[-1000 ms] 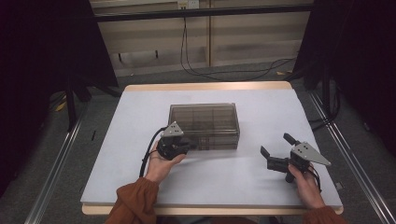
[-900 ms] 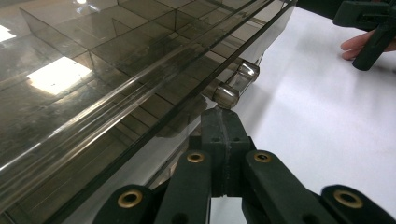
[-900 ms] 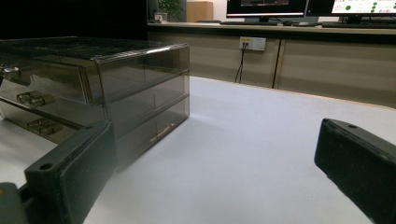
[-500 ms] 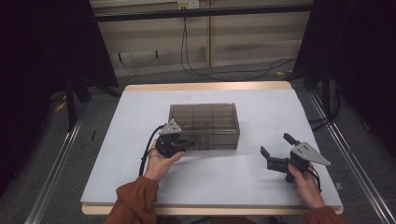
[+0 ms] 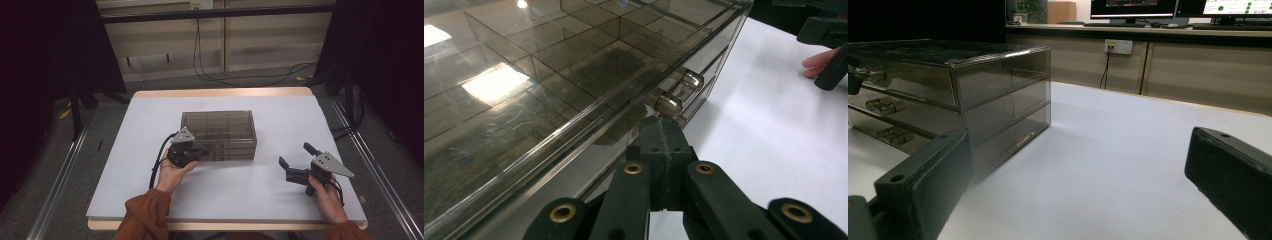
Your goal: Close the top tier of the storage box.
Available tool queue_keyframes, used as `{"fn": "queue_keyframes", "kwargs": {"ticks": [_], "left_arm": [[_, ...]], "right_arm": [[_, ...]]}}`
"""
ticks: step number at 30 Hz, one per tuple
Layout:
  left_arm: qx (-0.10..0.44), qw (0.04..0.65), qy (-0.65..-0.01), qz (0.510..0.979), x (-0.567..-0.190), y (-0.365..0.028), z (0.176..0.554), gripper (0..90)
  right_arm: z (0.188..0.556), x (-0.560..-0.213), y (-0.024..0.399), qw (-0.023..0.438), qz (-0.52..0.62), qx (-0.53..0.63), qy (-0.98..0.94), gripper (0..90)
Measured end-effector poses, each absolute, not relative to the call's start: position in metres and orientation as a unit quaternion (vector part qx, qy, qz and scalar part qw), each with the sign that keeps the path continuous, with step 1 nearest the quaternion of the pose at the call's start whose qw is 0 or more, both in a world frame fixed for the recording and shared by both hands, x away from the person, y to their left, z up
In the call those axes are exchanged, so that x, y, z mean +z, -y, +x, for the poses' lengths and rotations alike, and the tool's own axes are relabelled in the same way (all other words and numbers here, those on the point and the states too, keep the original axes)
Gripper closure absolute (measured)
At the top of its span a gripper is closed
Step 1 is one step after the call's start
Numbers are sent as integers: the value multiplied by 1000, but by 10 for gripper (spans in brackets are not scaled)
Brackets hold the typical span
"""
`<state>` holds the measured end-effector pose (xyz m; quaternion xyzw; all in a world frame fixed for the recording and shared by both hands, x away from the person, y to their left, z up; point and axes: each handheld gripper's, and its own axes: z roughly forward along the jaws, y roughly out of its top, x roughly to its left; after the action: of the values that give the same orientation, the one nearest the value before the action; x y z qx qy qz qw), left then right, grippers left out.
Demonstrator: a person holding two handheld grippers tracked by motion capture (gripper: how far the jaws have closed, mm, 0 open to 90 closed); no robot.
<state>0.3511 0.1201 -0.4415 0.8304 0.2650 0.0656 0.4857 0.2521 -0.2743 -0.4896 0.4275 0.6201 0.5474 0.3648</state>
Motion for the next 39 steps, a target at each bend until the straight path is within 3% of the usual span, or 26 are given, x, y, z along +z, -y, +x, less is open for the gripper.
{"fn": "queue_keyframes", "kwargs": {"ticks": [10, 15, 21, 39], "left_arm": [[61, 482, -262, 833, -442, -121, 351, 898], [54, 485, -253, 835, -442, -121, 347, 831], [56, 481, -243, 840, -436, -126, 338, 706], [56, 480, -269, 833, -428, -154, 319, 219]], "right_arm": [[252, -490, 274, 364, 428, 547, -620, 0], [252, -490, 274, 365, 427, 548, -620, 0], [252, -490, 274, 365, 428, 547, -620, 0], [252, -490, 274, 365, 428, 547, -620, 0]]}}
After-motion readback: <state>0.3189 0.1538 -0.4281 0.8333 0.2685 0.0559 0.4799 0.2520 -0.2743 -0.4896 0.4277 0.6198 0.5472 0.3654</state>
